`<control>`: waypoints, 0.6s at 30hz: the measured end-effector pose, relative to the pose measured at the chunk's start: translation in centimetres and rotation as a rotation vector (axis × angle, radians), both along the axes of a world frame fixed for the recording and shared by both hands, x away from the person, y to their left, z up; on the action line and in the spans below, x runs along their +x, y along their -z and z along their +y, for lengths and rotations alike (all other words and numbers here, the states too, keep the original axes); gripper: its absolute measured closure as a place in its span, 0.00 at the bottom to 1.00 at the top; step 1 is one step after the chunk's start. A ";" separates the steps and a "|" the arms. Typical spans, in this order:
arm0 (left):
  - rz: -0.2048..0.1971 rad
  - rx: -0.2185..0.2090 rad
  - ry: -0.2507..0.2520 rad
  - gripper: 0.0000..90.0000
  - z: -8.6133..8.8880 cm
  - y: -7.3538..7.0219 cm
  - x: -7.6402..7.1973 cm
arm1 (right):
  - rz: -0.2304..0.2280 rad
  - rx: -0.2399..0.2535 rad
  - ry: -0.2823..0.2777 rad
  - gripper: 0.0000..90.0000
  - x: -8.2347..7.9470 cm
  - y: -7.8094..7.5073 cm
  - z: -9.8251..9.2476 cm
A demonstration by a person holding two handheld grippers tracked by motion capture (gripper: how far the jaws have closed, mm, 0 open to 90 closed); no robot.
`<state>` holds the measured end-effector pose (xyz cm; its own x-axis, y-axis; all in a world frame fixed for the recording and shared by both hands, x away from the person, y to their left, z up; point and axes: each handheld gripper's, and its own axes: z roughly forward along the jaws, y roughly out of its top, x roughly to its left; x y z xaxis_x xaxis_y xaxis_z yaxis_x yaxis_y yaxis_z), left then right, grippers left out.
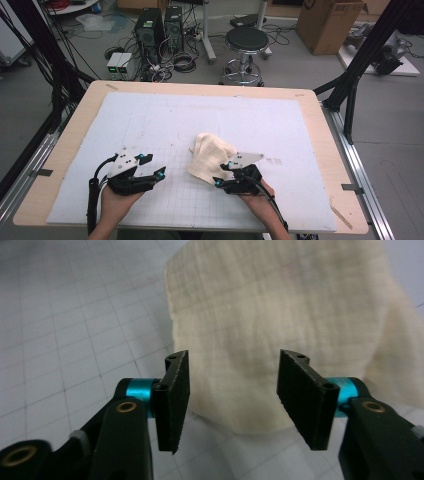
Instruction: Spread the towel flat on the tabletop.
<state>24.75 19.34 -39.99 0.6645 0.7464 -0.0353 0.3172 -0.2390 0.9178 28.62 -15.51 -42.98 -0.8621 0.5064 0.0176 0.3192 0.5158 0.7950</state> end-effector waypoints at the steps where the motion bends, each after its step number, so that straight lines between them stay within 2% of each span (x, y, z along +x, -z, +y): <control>1: 0.002 0.000 0.005 0.41 0.2 0.1 -0.1 | 0.003 -0.010 -0.004 0.57 0.1 0.2 0.3; 3: 0.003 0.003 0.001 0.41 0.5 0.3 0.0 | 0.017 -0.029 -0.013 0.61 0.4 0.5 0.7; 5: 0.010 -0.003 -0.004 0.41 0.6 0.5 0.2 | 0.038 -0.068 -0.016 0.70 0.8 1.1 1.1; 6: 0.013 -0.003 -0.004 0.41 0.7 0.5 0.3 | 0.038 -0.068 -0.016 0.70 0.8 1.1 1.1; 7: 0.013 -0.002 -0.003 0.41 0.8 0.6 0.4 | 0.048 -0.078 -0.023 0.74 0.8 1.2 1.1; 10: 0.014 -0.007 -0.002 0.41 0.7 0.8 0.5 | 0.059 -0.076 -0.027 0.80 1.0 1.3 1.2; 14: 0.016 0.006 0.007 0.41 0.3 1.1 0.6 | 0.051 -0.088 -0.036 0.94 0.8 1.2 1.2; 16: 0.015 0.016 0.014 0.41 0.2 1.1 0.5 | 0.037 -0.102 -0.040 0.96 0.6 1.0 1.1; 18: 0.011 0.015 0.021 0.41 0.1 1.1 0.4 | 0.034 -0.080 -0.039 0.97 0.5 0.6 0.7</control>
